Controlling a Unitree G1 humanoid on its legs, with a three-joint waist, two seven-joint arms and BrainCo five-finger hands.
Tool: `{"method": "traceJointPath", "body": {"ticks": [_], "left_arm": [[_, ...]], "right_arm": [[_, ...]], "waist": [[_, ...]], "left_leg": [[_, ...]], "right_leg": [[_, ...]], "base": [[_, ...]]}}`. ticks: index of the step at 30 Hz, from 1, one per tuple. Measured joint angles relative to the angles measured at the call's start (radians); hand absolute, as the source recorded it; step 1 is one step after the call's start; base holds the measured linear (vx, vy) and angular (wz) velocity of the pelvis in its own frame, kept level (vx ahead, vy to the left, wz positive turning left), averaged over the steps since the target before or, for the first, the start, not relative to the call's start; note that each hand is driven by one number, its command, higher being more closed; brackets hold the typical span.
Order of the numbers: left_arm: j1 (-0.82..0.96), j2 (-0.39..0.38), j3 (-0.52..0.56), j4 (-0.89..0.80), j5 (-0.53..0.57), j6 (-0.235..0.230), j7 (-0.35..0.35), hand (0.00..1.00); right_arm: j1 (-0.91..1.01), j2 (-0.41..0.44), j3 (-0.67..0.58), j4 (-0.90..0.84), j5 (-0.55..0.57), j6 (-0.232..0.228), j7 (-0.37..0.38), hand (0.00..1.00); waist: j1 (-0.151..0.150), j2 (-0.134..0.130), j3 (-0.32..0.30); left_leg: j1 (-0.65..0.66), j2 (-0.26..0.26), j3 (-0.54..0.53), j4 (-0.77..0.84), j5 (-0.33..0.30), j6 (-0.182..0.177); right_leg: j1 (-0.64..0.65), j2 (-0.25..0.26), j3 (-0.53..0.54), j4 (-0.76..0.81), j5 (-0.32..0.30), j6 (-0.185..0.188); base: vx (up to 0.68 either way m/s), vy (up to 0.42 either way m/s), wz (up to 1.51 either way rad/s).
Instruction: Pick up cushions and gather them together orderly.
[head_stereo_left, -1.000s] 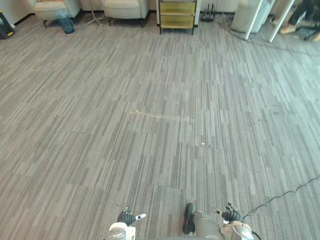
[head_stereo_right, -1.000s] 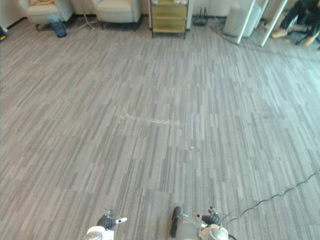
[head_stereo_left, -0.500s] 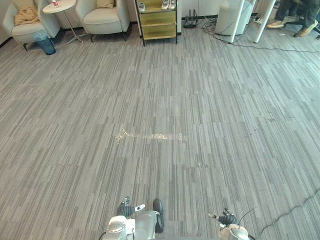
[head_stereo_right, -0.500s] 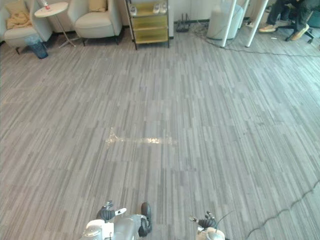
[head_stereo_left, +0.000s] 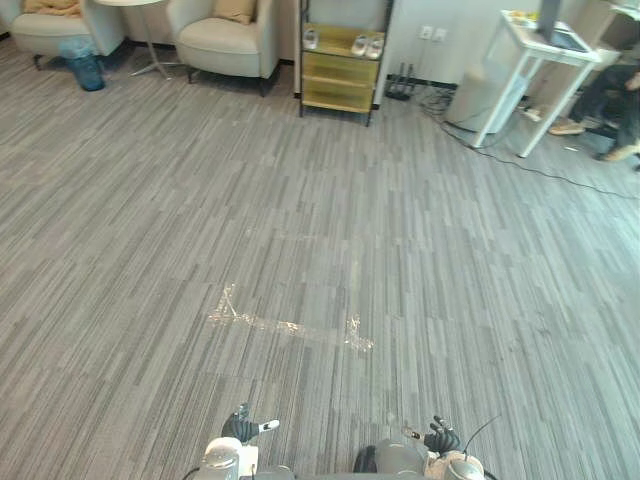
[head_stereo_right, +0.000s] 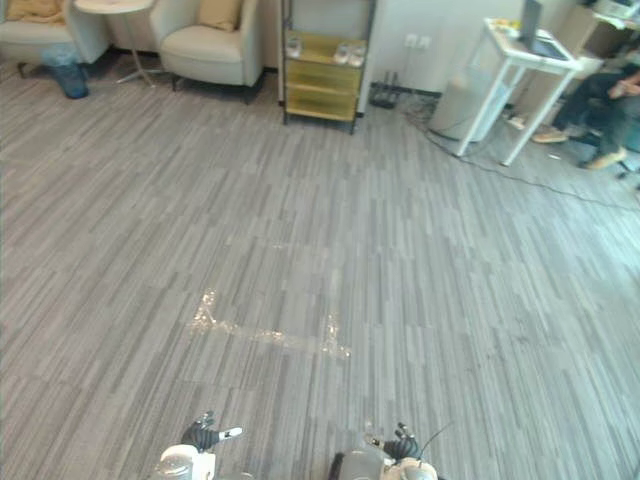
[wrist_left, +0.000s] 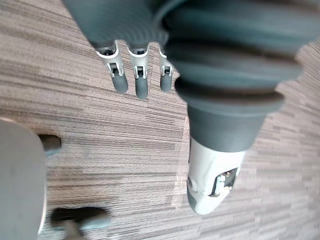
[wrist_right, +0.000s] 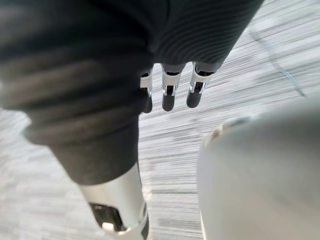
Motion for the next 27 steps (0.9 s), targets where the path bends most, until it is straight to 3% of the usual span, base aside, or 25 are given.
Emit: {"method": "traceJointPath", "body": {"ticks": [1, 2, 3, 4, 5, 6, 8, 10, 12, 13, 14, 15, 17, 19, 21, 22, 23, 24, 25, 27], "left_arm": [[0.002, -0.007, 0.026, 0.005, -0.002, 0.000, 0.004, 0.00], [0.010, -0.034, 0.044, 0.005, 0.001, -0.001, 0.001, 0.00], [0.019, -0.049, 0.057, -0.003, 0.000, -0.002, -0.001, 0.00], [0.020, -0.064, 0.069, -0.012, 0.001, -0.003, 0.000, 0.00], [0.021, -0.072, 0.101, -0.024, 0.002, -0.001, -0.002, 0.00], [0.019, -0.082, 0.120, -0.028, 0.002, 0.001, -0.002, 0.00], [0.024, -0.076, 0.129, -0.045, 0.000, -0.003, -0.002, 0.00], [0.018, -0.055, 0.113, -0.057, 0.000, -0.004, -0.002, 0.00], [0.008, -0.042, 0.080, -0.064, -0.001, -0.009, -0.001, 0.00], [0.005, -0.046, 0.075, -0.064, -0.001, -0.009, 0.000, 0.00], [0.001, -0.049, 0.075, -0.064, -0.003, -0.011, 0.001, 0.00], [-0.002, -0.050, 0.074, -0.063, -0.006, -0.011, 0.002, 0.00], [-0.024, -0.031, 0.047, -0.051, -0.006, -0.006, -0.001, 0.00], [-0.027, -0.026, 0.059, -0.048, -0.009, -0.003, -0.001, 0.00], [-0.023, -0.024, 0.056, -0.041, -0.010, -0.003, 0.000, 0.00], [-0.012, -0.024, 0.046, -0.034, -0.010, -0.001, -0.002, 0.00], [-0.011, -0.023, 0.029, -0.026, -0.010, -0.001, -0.002, 0.00], [-0.019, -0.007, 0.017, -0.017, -0.010, 0.001, -0.002, 0.00], [-0.024, 0.010, 0.002, 0.005, -0.010, 0.007, -0.002, 0.00], [-0.018, 0.010, -0.002, 0.014, -0.012, 0.010, 0.001, 0.00]], "right_arm": [[0.004, 0.005, -0.022, 0.000, 0.004, 0.002, 0.001, 0.00], [-0.005, -0.007, -0.026, 0.001, -0.006, 0.003, -0.002, 0.00], [-0.005, -0.007, -0.024, 0.000, -0.006, 0.003, -0.001, 0.00], [-0.006, -0.008, -0.016, -0.002, -0.006, 0.004, -0.001, 0.00], [0.000, -0.012, -0.006, -0.024, -0.005, 0.005, 0.000, 0.00], [-0.001, -0.019, 0.006, -0.035, -0.004, 0.009, -0.005, 0.00], [0.010, -0.020, 0.026, -0.032, 0.004, 0.011, -0.008, 0.00], [0.010, -0.005, 0.023, -0.028, 0.015, 0.011, -0.012, 0.00], [-0.014, -0.005, 0.023, -0.026, 0.041, 0.010, -0.018, 0.00], [-0.025, -0.008, 0.022, -0.025, 0.041, 0.010, -0.021, 0.00], [-0.034, -0.010, 0.024, -0.020, 0.041, 0.009, -0.023, 0.00], [-0.036, -0.012, 0.026, -0.017, 0.041, 0.009, -0.023, 0.00], [-0.059, 0.017, 0.031, 0.009, 0.034, 0.010, -0.022, 0.00], [-0.058, 0.026, 0.031, 0.007, 0.031, 0.010, -0.022, 0.00], [-0.052, 0.022, 0.031, 0.008, 0.030, 0.008, -0.021, 0.00], [-0.043, 0.018, 0.033, 0.010, 0.029, 0.008, -0.020, 0.00], [-0.035, 0.014, 0.033, 0.009, 0.026, 0.008, -0.019, 0.00], [-0.033, 0.020, 0.031, 0.013, 0.020, 0.010, -0.018, 0.00], [-0.029, 0.021, 0.031, 0.018, 0.009, 0.015, -0.015, 0.00], [-0.003, 0.005, 0.033, 0.007, 0.001, 0.018, -0.012, 0.00]], "waist": [[-0.005, -0.001, -0.006], [0.002, 0.035, -0.019], [0.008, 0.036, -0.032], [0.008, 0.048, -0.032], [0.006, 0.065, -0.028], [0.007, 0.080, -0.020], [0.013, 0.077, -0.008], [0.015, 0.046, -0.005], [0.023, 0.033, -0.005], [0.027, 0.036, -0.007], [0.044, 0.039, -0.007], [0.064, 0.035, -0.009], [0.058, 0.000, -0.013], [0.063, -0.017, -0.015], [0.063, -0.015, -0.020], [0.058, -0.005, -0.035], [0.043, -0.002, -0.033], [0.044, -0.014, -0.019], [0.040, -0.028, -0.012], [0.014, -0.008, -0.016]], "left_leg": [[0.036, 0.007, -0.032, 0.007, -0.043, -0.007], [0.037, 0.043, -0.045, 0.044, -0.052, -0.015], [-0.004, 0.046, -0.044, 0.130, -0.051, -0.016], [-0.057, 0.061, -0.041, 0.258, -0.054, -0.022], [-0.158, 0.092, -0.027, 0.479, -0.029, -0.060], [-0.249, 0.142, 0.005, 0.675, 0.034, -0.089], [-0.331, 0.212, 0.083, 0.846, 0.018, -0.067], [-0.417, 0.222, 0.182, 0.778, -0.028, -0.036], [-0.492, 0.141, 0.202, 0.459, -0.006, -0.031], [-0.506, 0.104, 0.178, 0.298, 0.045, -0.044], [-0.509, 0.068, 0.134, 0.153, 0.173, -0.049], [-0.491, 0.051, 0.113, 0.115, 0.265, -0.054], [-0.475, 0.017, 0.124, 0.122, 0.260, 0.007], [-0.463, 0.019, 0.156, 0.193, 0.233, 0.034], [-0.415, 0.030, 0.180, 0.235, 0.194, 0.053], [-0.358, 0.038, 0.178, 0.205, 0.145, 0.049], [-0.289, 0.036, 0.171, 0.155, 0.089, 0.044], [-0.232, 0.018, 0.174, 0.123, 0.065, 0.027], [-0.159, 0.001, 0.176, 0.089, 0.057, 0.035], [-0.051, 0.021, 0.173, 0.026, 0.056, 0.036]], "right_leg": [[-0.001, 0.000, 0.003, 0.050, 0.050, -0.030], [-0.008, 0.018, -0.028, 0.109, 0.016, -0.049], [-0.008, 0.017, -0.032, 0.124, -0.036, -0.054], [0.007, 0.022, -0.048, 0.126, -0.061, -0.060], [0.041, 0.034, -0.077, 0.115, -0.091, -0.072], [0.091, 0.055, -0.086, 0.098, -0.118, -0.094], [0.199, 0.069, -0.114, 0.058, -0.147, -0.107], [0.316, 0.057, -0.147, -0.041, -0.150, -0.103], [0.379, 0.034, -0.166, -0.118, -0.149, -0.085], [0.398, 0.029, -0.167, -0.141, -0.152, -0.074], [0.422, 0.024, -0.157, -0.168, -0.157, -0.065], [0.436, 0.022, -0.137, -0.184, -0.160, -0.059], [0.446, -0.014, -0.109, -0.185, -0.141, -0.017], [0.443, -0.033, -0.044, -0.104, -0.110, 0.006], [0.371, -0.033, 0.004, 0.118, -0.082, 0.022], [0.296, -0.039, 0.014, 0.306, -0.038, 0.085], [0.230, -0.054, 0.018, 0.488, 0.018, 0.113], [0.172, -0.090, 0.002, 0.629, -0.008, 0.095], [0.124, -0.125, -0.034, 0.731, -0.101, 0.020], [0.075, -0.115, -0.140, 0.699, -0.206, -0.037]], "base": [[0.55, -0.296, 0.89], [0.66, -0.366, 0.64], [0.63, -0.357, 0.32], [0.50, -0.302, 0.35], [0.48, -0.280, 0.40], [0.47, -0.215, 0.37], [0.50, -0.189, 0.34], [0.44, -0.149, 0.42], [0.37, -0.022, 0.24], [0.46, 0.067, 0.01], [0.40, 0.096, -0.27], [0.51, 0.117, -0.25], [0.52, 0.111, 0.01], [0.49, 0.127, -0.08], [0.49, 0.147, -0.32], [0.40, 0.122, -0.30], [0.46, 0.117, -0.24], [0.38, 0.072, -0.15], [0.54, 0.048, -0.12], [0.44, -0.011, 0.07]]}}
